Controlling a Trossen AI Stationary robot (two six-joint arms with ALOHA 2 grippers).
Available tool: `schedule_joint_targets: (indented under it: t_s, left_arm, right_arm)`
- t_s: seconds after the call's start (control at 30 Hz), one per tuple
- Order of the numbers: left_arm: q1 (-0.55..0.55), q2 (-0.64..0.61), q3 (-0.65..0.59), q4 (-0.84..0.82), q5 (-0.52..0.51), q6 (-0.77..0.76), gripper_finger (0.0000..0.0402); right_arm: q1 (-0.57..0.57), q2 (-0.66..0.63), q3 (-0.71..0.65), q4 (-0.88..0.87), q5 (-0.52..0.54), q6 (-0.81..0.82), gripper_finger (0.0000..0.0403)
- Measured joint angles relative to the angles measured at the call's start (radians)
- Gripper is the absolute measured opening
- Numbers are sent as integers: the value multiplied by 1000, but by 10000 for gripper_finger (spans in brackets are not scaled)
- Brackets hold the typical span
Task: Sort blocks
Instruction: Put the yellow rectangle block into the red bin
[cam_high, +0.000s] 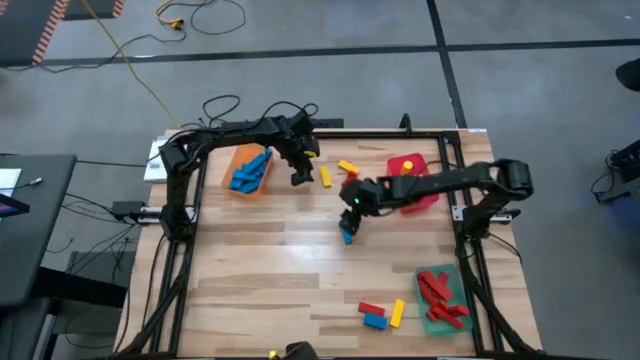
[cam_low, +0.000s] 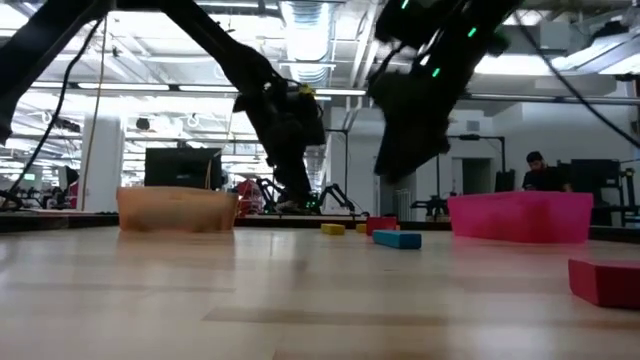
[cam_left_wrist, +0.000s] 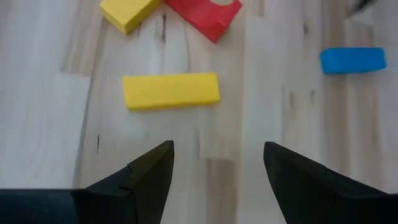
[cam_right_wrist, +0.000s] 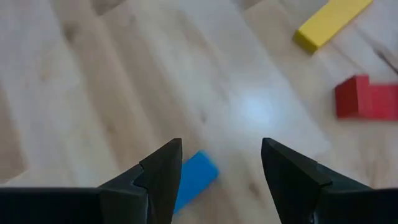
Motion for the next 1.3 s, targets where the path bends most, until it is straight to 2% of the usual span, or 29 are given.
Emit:
schedule_joint_targets:
  t_s: [0.27,0.5,0.97,1.13,1.3]
  left_arm:
    - [-21,-97,0,-154,-5,-29,245]
    - [-78,-150,0,-189,-37,-64,245]
    - [-227,-140,-4,-308,-176,-137,245]
    - [-260,-141,-49,-284,-240,-159,245]
    - [-246,-141,-170,-230,-255,-177,245]
  right_arm:
    - [-162,131,0,190,-127,-87,234]
    - [-255,194,1,347,-205,-106,234]
    - [-367,361,139,320,-231,-130,234]
    - [-355,398,165,324,-374,-129,234]
    - [-312,355,163,231,-420,-142,234]
